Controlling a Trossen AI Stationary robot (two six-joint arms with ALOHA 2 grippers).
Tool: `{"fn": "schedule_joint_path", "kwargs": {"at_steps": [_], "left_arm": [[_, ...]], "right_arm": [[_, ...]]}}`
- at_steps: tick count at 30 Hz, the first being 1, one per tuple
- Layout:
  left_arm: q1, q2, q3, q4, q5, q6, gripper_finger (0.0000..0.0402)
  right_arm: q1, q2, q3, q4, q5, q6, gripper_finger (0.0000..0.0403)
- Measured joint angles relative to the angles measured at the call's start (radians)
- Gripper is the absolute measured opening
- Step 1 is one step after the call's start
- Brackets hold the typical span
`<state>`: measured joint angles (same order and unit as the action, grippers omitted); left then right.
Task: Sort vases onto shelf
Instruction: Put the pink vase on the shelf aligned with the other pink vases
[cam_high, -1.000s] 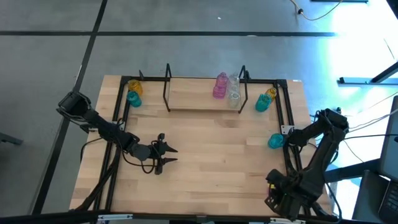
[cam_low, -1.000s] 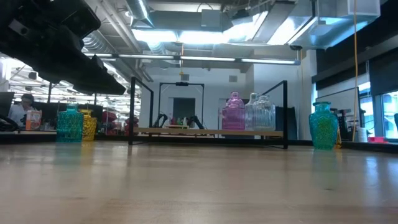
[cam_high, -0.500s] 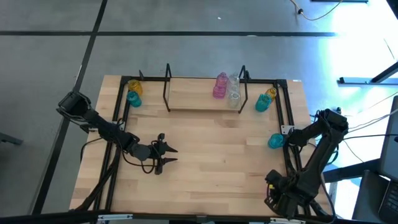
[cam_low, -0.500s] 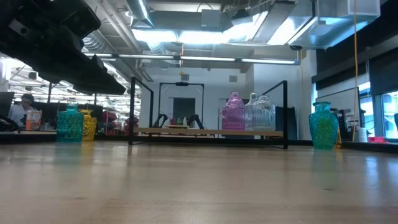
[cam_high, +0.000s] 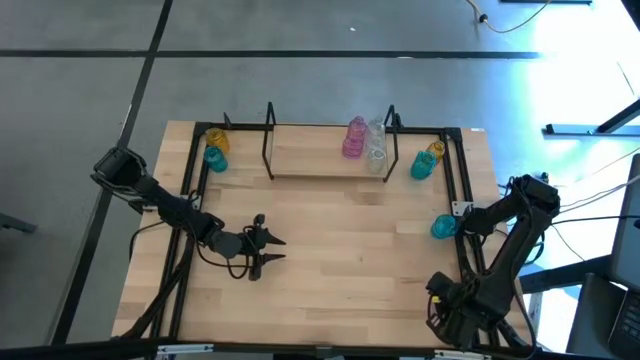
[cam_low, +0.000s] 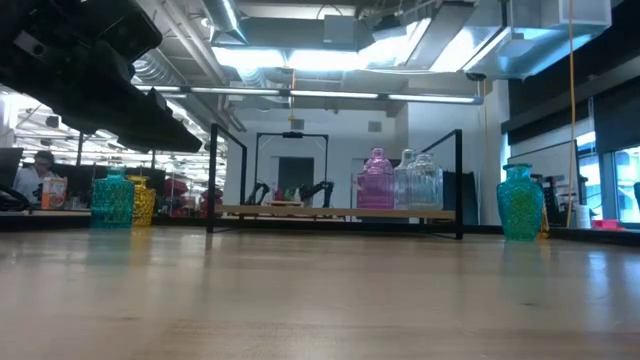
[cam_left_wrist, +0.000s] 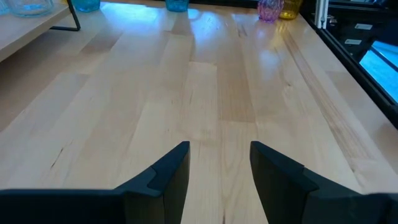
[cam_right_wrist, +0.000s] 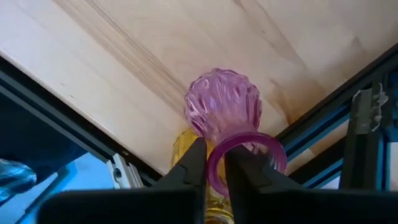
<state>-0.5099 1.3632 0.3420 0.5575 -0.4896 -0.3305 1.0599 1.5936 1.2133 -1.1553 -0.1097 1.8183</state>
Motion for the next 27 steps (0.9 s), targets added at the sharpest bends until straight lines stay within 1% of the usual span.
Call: {"fn": "schedule_joint_path", "kwargs": {"at_steps": [1,3,7,11,14,17,22,27], "left_arm": [[0.0,0.0,0.0,0.0,0.0,0.0,0.0162],[0.0,0.0,0.0,0.0,0.0,0.0,0.0162],[0.0,0.0,0.0,0.0,0.0,0.0,0.0162],[0.0,0.0,0.0,0.0,0.0,0.0,0.0162],[0.0,0.0,0.0,0.0,0.0,0.0,0.0162],[0.0,0.0,0.0,0.0,0.0,0.0,0.0162],[0.0,0.0,0.0,-0.002,0.0,0.0,0.0162],[0.0,0.0,0.0,-0.003,0.0,0.0,0.0162]], "right_arm": [[0.0,-0.001,0.0,-0.003,-0.004,-0.015,0.0016],[0.0,-0.002,0.0,-0.006,-0.004,-0.05,0.0007],[-0.003,-0.002,0.002,0.001,-0.001,-0.078,0.0017],[-0.013,-0.002,0.002,-0.002,0.014,-0.131,0.0006],[-0.043,-0.003,0.003,0.001,0.039,-0.194,0.0006],[-0.083,-0.002,0.012,0.001,0.094,-0.273,0.0008],[-0.146,0.002,0.054,0.002,0.252,-0.486,0.0003],[-0.221,0.001,0.092,0.0,0.373,-0.679,0.0003]]}}
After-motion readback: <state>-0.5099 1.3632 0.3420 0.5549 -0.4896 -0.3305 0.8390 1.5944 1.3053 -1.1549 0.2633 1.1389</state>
